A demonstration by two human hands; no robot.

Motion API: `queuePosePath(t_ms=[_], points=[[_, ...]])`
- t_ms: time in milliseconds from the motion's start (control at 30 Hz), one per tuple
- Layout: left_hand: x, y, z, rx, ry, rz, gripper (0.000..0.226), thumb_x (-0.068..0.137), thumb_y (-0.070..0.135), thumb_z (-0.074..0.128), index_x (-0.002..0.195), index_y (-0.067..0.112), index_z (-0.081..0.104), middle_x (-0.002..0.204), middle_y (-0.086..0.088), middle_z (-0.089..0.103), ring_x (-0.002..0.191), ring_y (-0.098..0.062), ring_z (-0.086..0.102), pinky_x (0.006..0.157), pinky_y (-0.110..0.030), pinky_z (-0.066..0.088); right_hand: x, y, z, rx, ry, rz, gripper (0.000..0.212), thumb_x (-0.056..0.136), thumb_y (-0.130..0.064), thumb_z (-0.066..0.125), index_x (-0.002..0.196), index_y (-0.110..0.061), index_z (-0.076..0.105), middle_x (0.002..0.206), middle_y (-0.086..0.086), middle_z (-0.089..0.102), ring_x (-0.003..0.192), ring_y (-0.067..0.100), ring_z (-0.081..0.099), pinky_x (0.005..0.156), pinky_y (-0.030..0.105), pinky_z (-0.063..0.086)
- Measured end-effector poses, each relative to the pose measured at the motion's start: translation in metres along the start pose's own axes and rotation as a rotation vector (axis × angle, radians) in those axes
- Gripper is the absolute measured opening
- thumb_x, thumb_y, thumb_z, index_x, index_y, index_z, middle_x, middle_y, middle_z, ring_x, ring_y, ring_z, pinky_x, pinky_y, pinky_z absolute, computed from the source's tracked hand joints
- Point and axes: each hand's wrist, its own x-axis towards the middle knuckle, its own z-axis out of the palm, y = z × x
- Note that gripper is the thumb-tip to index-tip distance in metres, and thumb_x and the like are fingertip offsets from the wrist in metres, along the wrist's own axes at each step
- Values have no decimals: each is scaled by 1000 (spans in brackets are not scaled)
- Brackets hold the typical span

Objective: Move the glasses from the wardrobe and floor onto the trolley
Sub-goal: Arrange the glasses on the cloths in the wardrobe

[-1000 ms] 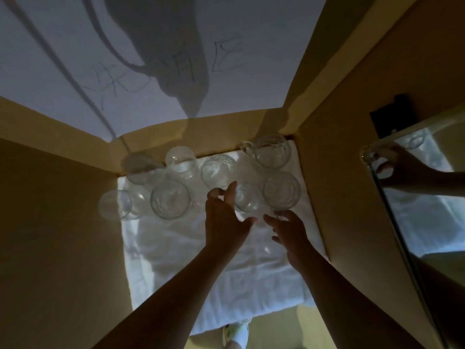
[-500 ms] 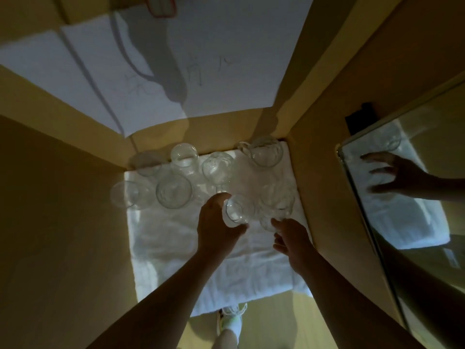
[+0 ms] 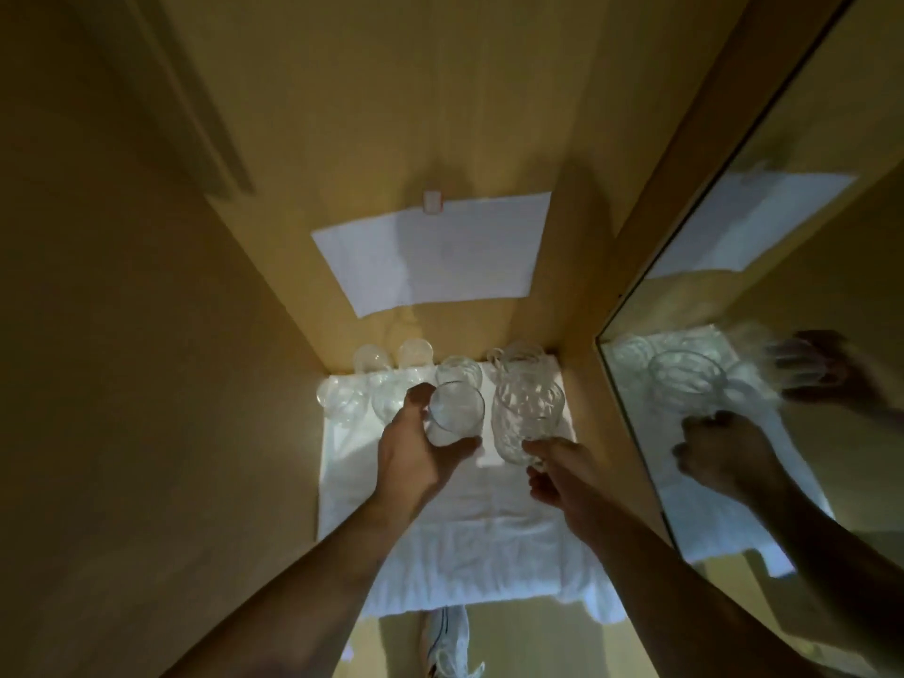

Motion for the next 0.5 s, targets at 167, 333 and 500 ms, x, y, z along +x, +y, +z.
queuePosePath(t_ms=[167, 333, 500], points=[[-50, 62, -40, -161, 151, 40, 60, 56, 47, 82, 105, 44, 47, 104, 23, 58, 96, -12, 59, 85, -30, 50, -67, -29, -12, -156, -75, -169, 29, 86, -7, 74, 74, -19, 51, 51, -4, 48, 40, 7, 39, 42, 19, 33], [-98, 125, -79, -213, 201, 110, 67, 56, 44, 85, 112, 30, 51, 109, 6, 60, 96, -20, 60, 84, -35, 51, -155, -63, -26, -286, -14, -453, 38, 87, -11, 75, 67, -19, 44, 50, 3, 52, 43, 17, 46, 47, 27, 38], [-156, 177, -113, -220, 287, 123, 71, 64, 38, 94, 119, 33, 49, 109, 14, 58, 92, -6, 58, 65, -17, 44, -244, -81, -47, -336, 28, -662, 51, 84, -20, 82, 58, -20, 38, 57, 8, 51, 60, 23, 51, 62, 39, 42]])
